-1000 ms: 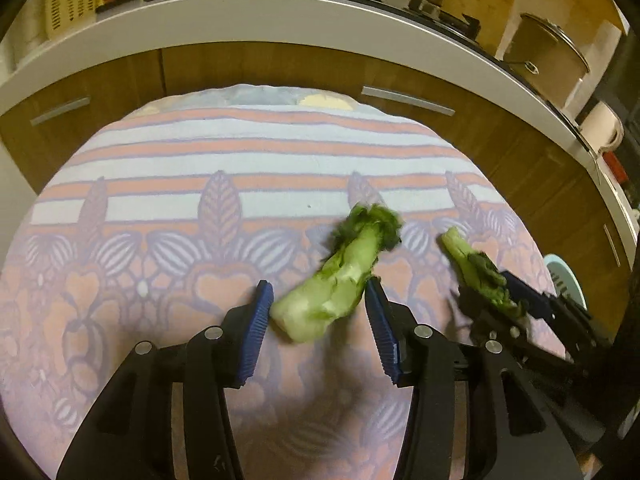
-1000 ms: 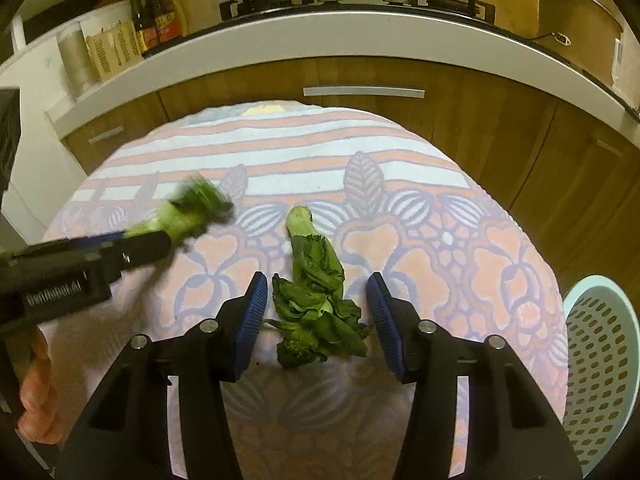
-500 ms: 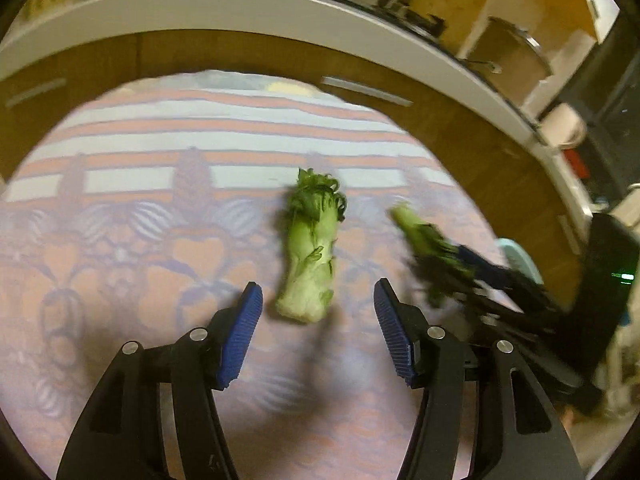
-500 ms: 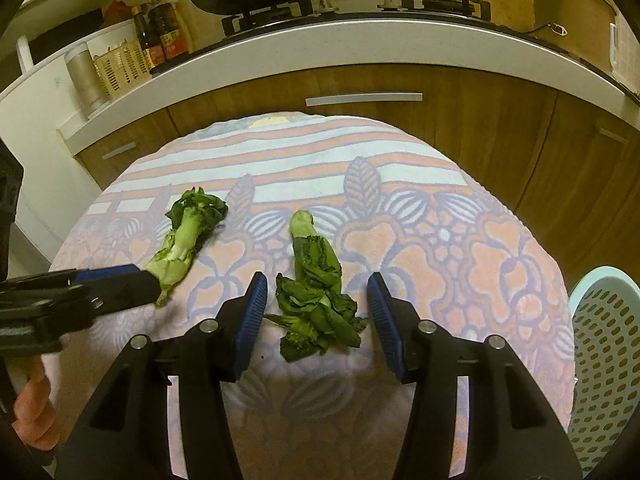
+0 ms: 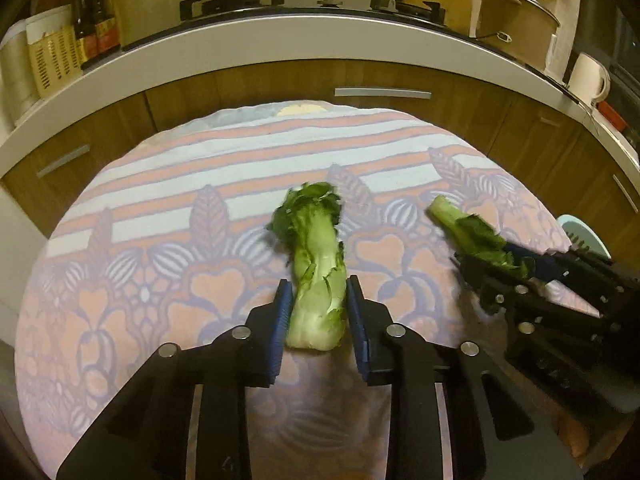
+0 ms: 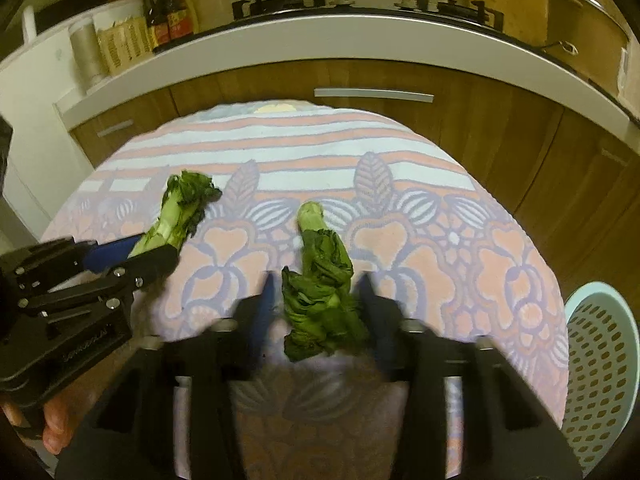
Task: Collect trash
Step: 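Grasp a bok choy stalk with the left tool while the right tool grasps the other bok choy, then carry both bok choy over the basket and open both tools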
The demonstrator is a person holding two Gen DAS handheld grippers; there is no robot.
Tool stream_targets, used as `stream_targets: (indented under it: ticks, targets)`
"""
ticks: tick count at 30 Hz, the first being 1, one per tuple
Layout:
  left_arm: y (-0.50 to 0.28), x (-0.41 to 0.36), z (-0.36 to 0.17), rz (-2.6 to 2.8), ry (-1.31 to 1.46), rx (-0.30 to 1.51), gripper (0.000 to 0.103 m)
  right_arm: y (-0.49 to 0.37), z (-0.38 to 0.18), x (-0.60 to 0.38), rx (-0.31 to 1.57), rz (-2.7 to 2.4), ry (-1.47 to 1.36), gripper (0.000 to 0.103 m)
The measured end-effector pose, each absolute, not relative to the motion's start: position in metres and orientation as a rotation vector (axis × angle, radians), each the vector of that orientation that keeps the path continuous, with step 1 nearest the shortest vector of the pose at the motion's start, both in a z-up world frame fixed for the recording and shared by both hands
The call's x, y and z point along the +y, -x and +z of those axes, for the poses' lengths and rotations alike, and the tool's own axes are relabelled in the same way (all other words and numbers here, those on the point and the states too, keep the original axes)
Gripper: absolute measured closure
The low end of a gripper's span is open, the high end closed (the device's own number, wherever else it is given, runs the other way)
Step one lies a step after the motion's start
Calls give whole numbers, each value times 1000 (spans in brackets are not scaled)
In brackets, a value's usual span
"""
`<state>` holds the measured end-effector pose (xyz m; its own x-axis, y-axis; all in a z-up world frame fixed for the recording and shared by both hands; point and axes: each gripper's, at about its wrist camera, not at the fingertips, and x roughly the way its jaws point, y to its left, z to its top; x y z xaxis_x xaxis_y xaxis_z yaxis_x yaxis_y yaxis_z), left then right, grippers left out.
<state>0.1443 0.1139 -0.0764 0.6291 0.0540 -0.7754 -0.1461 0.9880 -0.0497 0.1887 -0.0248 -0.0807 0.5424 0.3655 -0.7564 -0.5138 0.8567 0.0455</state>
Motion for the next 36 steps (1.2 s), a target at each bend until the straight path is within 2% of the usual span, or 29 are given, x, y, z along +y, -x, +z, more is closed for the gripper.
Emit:
stream_targets:
  ticks: [2, 9, 20, 26, 36]
  targets:
    - [-142, 116, -71, 68, 167, 865, 81, -185, -77, -26, 822, 525, 195, 85]
    - [-140, 101, -49, -82, 271, 806, 81, -176, -51, -73, 770, 498, 88, 86]
    - [-161, -5, -15, -343, 235, 738, 81, -165, -9, -186, 671, 324, -27, 86]
    - [-179, -75, -14, -436, 186, 740, 81, -167, -12, -258, 672, 210, -104, 86]
    - [-209, -171, -53, -551, 108, 835, 81, -181, -50, -343, 770, 82, -217, 86]
